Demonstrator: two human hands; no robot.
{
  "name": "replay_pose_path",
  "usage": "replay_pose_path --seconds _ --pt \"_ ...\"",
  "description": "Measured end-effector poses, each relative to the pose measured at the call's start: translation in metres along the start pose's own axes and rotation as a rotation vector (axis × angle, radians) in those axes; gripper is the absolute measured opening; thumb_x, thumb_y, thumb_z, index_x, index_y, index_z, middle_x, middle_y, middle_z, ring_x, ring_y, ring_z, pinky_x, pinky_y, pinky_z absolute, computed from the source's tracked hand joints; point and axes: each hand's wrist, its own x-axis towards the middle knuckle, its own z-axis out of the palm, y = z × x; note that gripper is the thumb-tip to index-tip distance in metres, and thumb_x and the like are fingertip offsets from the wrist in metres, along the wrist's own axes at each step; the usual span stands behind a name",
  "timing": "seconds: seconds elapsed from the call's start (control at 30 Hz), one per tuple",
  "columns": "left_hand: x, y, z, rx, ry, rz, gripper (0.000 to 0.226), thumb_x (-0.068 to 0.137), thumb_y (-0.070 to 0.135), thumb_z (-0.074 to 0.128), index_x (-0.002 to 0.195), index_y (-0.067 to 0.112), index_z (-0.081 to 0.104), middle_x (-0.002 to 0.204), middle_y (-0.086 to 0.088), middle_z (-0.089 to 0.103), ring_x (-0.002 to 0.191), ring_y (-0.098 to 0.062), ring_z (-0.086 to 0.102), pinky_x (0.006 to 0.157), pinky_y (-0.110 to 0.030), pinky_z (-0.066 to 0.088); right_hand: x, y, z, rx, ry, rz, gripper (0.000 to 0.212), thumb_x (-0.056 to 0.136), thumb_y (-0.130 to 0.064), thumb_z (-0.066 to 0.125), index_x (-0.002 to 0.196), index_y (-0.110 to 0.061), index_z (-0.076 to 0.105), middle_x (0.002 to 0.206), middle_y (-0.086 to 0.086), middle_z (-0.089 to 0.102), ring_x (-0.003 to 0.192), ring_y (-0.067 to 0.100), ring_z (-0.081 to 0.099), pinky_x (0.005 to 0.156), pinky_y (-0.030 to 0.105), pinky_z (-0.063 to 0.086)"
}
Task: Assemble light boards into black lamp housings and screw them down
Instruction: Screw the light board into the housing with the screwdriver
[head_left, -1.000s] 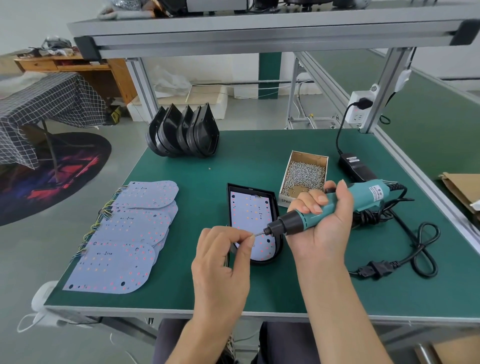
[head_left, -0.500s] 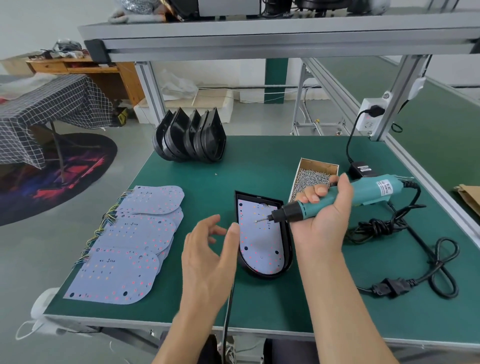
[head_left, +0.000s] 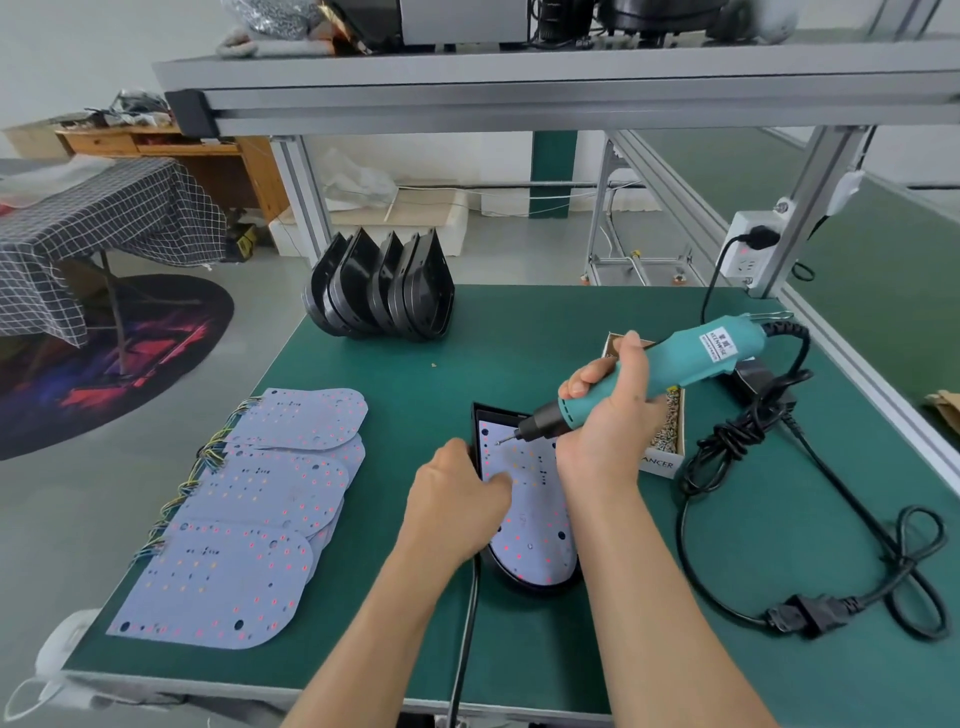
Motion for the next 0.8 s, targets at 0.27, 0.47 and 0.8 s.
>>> replay_pose_path --seconds 0.27,0.47,0.8 --pt "0.0 0.0038 0.0021 -0.021 0.031 0.018 0.025 0.086 0.03 0.061 0.085 0.009 0.047 0.082 -0.008 0.061 0.074 -0.033 0.071 0.061 -0.037 0.053 -0.0012 -0.0012 0.0073 -0.048 -0.053 -0.047 0.022 0.096 -0.024 0.07 0.094 -0.011 0.053 0.057 0.004 0.049 0.044 0.02 0.041 0.049 0.026 0.039" --pt "-0.002 0.0058 0.0025 -0.038 0.045 0.022 0.025 0.086 0.03 0.061 0.084 0.01 0.046 0.079 -0.006 0.059 0.073 -0.034 0.071 0.06 -0.04 0.054 -0.0045 0.0017 0.0081 -0.09 -0.074 -0.074 0.018 0.097 -0.021 0.068 0.091 -0.012 0.054 0.053 0.005 0.048 0.043 0.022 0.039 0.051 0.03 0.037" --pt "-0.0062 0.0087 0.0022 -0.043 0.068 0.031 0.022 0.086 0.028 0.06 0.085 0.01 0.046 0.08 -0.007 0.061 0.076 -0.033 0.07 0.062 -0.04 0.055 -0.0074 0.0033 0.01 -0.123 -0.088 -0.107 0.022 0.094 -0.025 0.068 0.097 -0.01 0.052 0.051 0.005 0.049 0.043 0.022 0.041 0.052 0.032 0.037"
